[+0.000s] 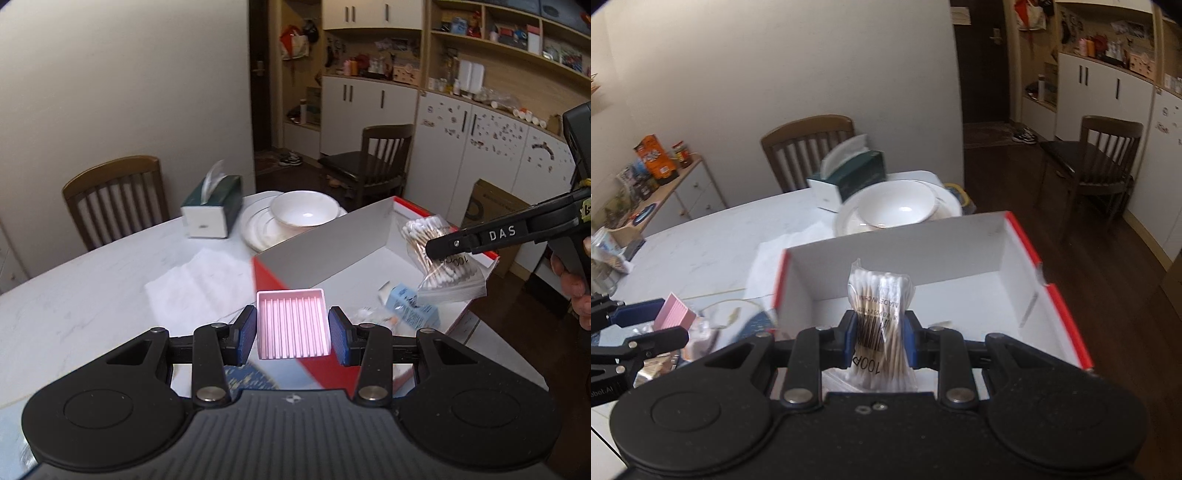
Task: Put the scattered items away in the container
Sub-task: 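Lift the swab pack and pink pad and carry them over the box, then lower both items into the box and open both grippers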
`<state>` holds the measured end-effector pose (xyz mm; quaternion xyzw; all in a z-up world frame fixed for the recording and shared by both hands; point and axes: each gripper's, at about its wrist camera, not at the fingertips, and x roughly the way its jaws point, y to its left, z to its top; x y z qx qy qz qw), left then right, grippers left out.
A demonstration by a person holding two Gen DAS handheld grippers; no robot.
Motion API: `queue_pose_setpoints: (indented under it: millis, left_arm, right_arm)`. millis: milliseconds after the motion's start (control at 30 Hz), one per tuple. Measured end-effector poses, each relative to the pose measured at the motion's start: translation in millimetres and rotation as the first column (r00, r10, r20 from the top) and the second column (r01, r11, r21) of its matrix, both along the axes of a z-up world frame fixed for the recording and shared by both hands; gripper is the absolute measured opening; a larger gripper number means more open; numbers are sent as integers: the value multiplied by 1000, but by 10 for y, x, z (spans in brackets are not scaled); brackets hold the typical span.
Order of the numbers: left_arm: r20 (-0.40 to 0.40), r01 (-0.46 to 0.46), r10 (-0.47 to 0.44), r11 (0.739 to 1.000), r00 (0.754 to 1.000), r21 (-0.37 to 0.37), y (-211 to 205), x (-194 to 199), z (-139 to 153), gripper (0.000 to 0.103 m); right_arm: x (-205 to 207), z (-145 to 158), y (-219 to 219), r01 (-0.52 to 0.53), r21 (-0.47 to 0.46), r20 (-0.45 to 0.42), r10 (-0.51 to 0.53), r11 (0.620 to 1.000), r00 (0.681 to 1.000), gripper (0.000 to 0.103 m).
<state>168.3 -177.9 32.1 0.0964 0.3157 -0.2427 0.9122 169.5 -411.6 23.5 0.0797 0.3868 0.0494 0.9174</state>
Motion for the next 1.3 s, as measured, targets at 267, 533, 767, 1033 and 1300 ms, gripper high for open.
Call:
queue_pose_setpoints:
  millis: [267, 533, 767, 1033, 1300]
  left_arm:
    - [-11, 54, -54, 997, 998, 49, -537, 335, -171, 41]
    - [-47, 100, -95, 989, 994, 110, -947, 684, -393, 41]
    - [-105, 125, -109, 979, 989, 159, -1221, 975, -599, 41]
    - [-214, 149, -98, 960, 972, 238, -1431, 1269, -865, 41]
    - [-298, 193, -95, 927, 950, 320, -1566, 1373, -1081, 41]
  right_arm:
    - [165, -146, -370, 45, -9, -27, -45, 999, 999, 25]
    - [415, -339, -523, 37, -34, -70, -40, 999, 997, 25]
    - [636, -526, -615, 25, -27, -120, -29, 999, 992, 25]
    - [913, -764, -618, -8, -73, -192, -6, 997, 981, 25]
    - [1024, -897, -572, -46, -103, -230, 22, 994, 973, 24]
